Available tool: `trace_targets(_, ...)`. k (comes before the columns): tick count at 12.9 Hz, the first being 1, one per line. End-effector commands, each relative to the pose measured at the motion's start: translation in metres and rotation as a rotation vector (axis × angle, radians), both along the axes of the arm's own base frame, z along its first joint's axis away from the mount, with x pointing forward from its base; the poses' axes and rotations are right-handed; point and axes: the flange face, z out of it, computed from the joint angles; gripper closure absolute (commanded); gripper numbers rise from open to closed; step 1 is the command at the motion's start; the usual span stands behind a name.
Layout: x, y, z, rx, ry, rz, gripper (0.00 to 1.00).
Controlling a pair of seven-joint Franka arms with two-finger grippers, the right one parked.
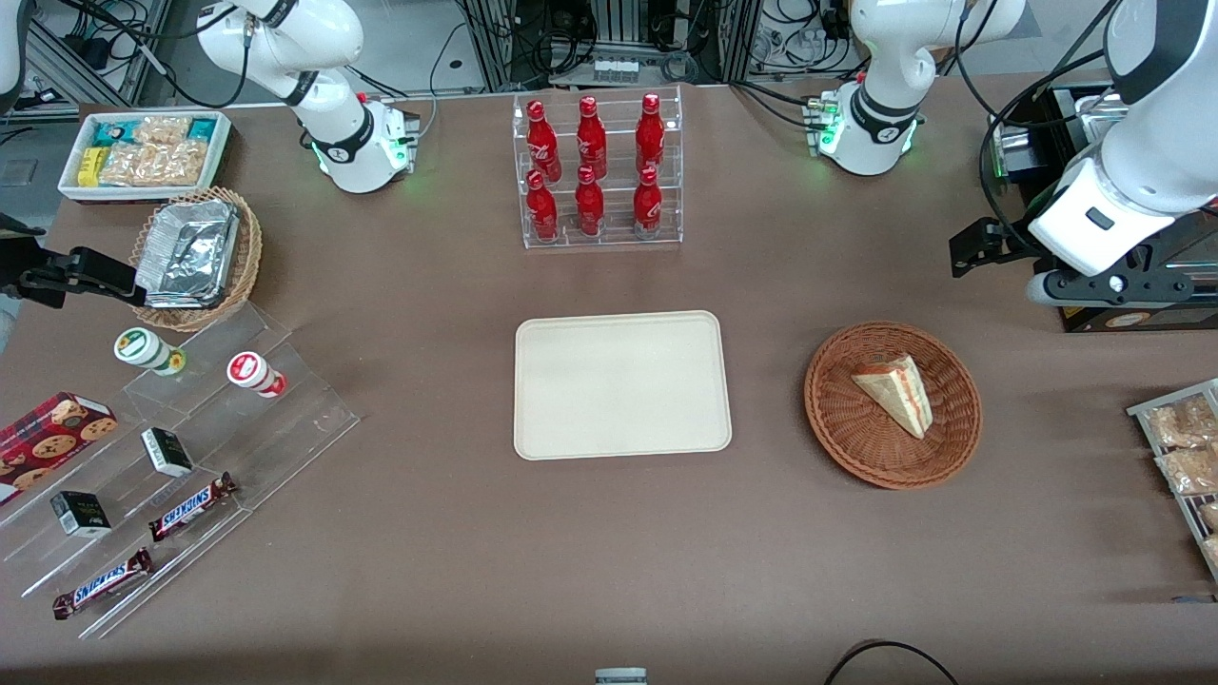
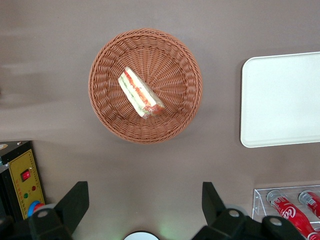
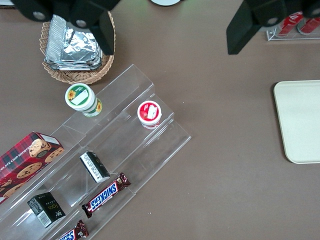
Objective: Place sandwich from basket to tray
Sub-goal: 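Lower the open left gripper over the sandwich in the wicker basket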
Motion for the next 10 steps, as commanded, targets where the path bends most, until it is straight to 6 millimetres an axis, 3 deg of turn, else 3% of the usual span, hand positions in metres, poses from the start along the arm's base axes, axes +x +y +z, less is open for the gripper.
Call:
trace_targets(1, 0.004, 0.005, 0.006, 0.012, -0.002, 0.021, 0.00)
trace_targets(3, 0.010, 0.008, -0.005, 0.015, 0.010, 0.028, 0.00)
trace_targets(6, 0.030, 0.011, -0.054, 0.065, 0.067, 0.014, 0.00)
trace_targets(10, 0.026, 0.012, -0.136, 0.070, 0.040, 0.014, 0.00)
